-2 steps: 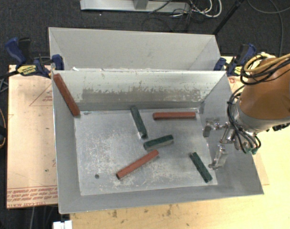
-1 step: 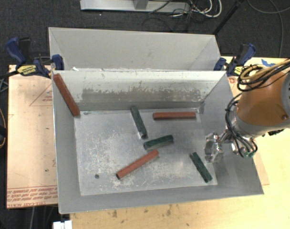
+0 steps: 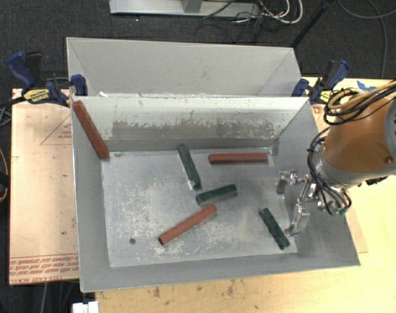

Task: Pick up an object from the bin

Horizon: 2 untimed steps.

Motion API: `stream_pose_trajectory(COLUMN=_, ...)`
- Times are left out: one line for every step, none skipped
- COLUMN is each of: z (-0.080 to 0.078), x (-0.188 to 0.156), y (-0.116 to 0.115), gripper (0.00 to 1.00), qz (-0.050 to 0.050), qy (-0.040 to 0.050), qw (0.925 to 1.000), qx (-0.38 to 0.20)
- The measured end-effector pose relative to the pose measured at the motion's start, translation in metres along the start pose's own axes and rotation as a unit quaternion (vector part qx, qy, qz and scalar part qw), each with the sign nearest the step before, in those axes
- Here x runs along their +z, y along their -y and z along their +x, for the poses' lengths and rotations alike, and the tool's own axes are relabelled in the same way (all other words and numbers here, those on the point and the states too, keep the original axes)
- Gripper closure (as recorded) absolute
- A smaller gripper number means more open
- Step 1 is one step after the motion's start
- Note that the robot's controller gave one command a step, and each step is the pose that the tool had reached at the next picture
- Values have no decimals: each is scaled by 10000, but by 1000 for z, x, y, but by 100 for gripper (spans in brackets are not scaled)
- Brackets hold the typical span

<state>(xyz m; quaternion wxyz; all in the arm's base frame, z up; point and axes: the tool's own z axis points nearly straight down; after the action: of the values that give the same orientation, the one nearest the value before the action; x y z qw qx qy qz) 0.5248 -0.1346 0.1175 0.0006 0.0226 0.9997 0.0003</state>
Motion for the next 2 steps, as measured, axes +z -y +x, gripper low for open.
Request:
stream_pose_trajectory(z=0, x=0, y=0, gripper=0, qz=0, qy=0, qw=10000, qx=0)
stream_pose_trajectory(z=26, x=46, y=-34, gripper=100, qz=-12, qy=15, qw=9988, qx=494)
